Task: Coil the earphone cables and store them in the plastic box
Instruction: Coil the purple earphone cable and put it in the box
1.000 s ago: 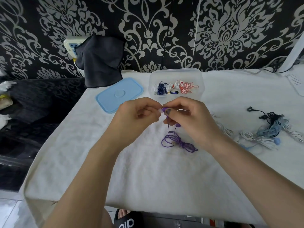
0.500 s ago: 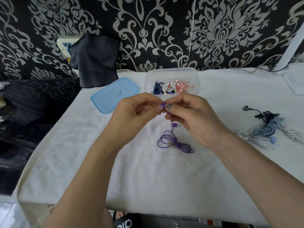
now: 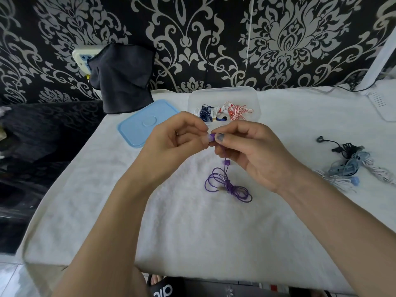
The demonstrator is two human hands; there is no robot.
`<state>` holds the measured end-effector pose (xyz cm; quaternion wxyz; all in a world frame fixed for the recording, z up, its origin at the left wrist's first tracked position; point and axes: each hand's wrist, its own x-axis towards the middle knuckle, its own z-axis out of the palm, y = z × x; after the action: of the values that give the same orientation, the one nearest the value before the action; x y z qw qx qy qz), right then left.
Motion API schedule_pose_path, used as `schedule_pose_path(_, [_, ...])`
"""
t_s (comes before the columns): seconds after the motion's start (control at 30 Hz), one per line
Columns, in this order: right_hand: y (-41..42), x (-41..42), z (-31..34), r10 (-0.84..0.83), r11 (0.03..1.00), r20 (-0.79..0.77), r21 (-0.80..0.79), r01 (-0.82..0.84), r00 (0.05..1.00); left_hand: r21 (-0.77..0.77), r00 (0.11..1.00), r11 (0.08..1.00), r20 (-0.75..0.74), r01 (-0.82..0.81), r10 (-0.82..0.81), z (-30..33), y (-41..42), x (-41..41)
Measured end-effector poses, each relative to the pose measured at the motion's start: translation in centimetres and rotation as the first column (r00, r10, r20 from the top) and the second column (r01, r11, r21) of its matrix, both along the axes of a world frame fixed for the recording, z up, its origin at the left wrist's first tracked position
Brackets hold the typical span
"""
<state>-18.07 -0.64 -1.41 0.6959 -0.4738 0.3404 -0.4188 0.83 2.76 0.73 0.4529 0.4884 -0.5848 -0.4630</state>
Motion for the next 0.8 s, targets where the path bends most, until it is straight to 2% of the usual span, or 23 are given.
schedule_pose_path(0.33, [0.21, 0.06, 0.43, -0.022, 0.999, 0.032, 0.031, 0.021, 0.999, -0.014, 1.0, 1.0, 0.019, -0.021, 0.021, -0.02, -0.06, 0.02])
schedule_pose_path(0.57, [0.29, 0.09, 0.63, -0.027, 0.998, 0.044, 0.049, 0.025, 0.999, -0.004, 1.0, 1.0, -0.025, -0.009, 0.009, -0.04, -0.19, -0.15])
schedule_pose_path(0.8, [0.09, 0.13, 0.75, -0.021, 0.985, 0.075, 0.174, 0.007, 0.997, -0.062, 0.996, 0.997, 0.072, -0.048, 0.052, 0.11, 0.19, -0.4])
